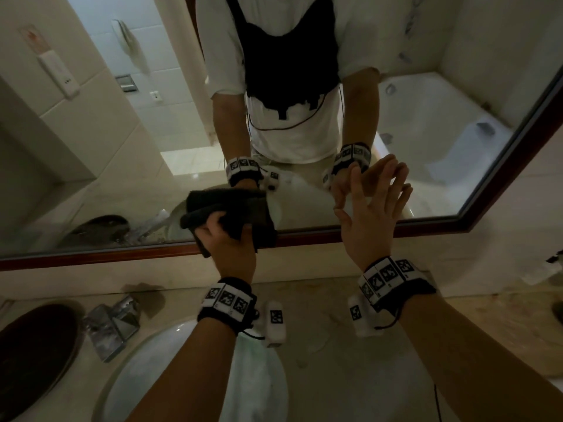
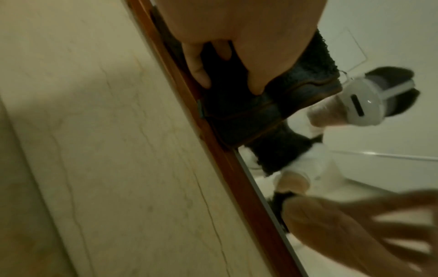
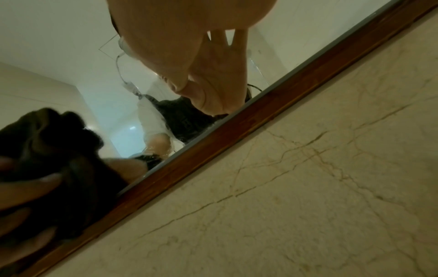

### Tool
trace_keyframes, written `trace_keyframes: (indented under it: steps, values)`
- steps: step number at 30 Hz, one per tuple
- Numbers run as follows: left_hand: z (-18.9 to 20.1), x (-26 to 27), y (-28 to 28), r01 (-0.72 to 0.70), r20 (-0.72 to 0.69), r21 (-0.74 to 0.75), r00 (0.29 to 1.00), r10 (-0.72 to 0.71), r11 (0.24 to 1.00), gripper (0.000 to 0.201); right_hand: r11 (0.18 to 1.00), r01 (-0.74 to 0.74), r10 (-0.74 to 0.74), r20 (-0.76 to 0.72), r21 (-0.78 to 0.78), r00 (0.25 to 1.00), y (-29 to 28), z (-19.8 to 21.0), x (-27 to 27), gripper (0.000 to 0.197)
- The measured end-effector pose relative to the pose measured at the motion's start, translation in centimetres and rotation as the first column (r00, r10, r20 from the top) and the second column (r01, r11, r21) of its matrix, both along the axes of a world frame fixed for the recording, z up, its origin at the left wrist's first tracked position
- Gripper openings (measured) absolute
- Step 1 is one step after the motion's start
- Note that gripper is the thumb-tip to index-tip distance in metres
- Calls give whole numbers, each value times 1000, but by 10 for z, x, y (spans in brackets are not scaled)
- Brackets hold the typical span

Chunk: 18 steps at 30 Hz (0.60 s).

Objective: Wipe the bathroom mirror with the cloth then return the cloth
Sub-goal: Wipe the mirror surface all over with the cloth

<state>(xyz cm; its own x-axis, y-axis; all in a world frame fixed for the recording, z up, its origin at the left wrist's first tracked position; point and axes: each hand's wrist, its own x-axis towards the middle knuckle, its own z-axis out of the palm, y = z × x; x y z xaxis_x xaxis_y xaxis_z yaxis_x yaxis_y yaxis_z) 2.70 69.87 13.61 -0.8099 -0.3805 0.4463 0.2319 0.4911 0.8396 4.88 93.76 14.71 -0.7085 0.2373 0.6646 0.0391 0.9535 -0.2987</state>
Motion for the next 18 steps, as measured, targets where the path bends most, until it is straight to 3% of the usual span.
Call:
trace_keyframes:
  steps: [7, 12, 18]
  values:
    - [-2, 11, 62, 131, -41, -74, 990, -134, 989, 39, 1000, 2, -3, 45, 26, 999, 3, 2, 4, 83]
    - [-9, 7, 49, 175, -62, -113, 981, -182, 978, 39, 1000, 10, -10, 34, 7, 999, -2, 3, 8, 80]
    - [-9, -1, 11, 151, -66, -87, 985, -157, 985, 42, 998, 0, 1, 9, -60, 1000, -14, 11, 15, 90]
